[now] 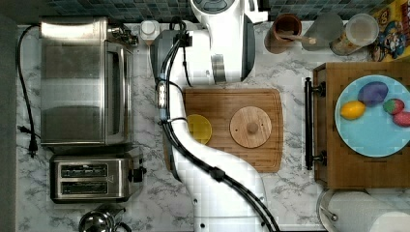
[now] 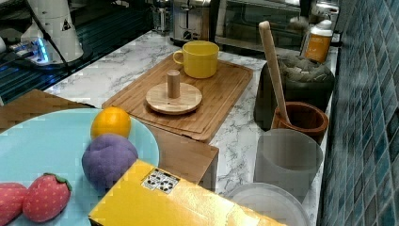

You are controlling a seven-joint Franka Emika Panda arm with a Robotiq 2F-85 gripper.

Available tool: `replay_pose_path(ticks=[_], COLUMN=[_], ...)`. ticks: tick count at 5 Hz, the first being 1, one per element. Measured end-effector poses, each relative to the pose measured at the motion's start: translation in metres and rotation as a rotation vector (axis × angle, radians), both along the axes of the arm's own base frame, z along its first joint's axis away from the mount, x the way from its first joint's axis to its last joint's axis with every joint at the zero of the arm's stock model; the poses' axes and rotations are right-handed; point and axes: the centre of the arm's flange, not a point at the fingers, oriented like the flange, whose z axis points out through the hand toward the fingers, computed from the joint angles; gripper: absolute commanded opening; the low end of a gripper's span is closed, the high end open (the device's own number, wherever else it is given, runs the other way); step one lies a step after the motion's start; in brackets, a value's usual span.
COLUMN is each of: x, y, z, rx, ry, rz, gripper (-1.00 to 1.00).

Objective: Get a tea bag.

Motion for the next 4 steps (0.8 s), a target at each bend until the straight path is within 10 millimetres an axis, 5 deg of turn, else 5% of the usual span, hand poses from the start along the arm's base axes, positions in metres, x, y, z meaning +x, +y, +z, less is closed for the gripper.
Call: replay_pose_path(ticks=[2, 4], x=[-0.043, -0.107], y=[0.007, 0.014], z=[0.066, 0.076], rx=[0.019, 0.042], ry=[-0.024, 0.026], rz=[0.012, 0.098], gripper=[-1.00, -1.00])
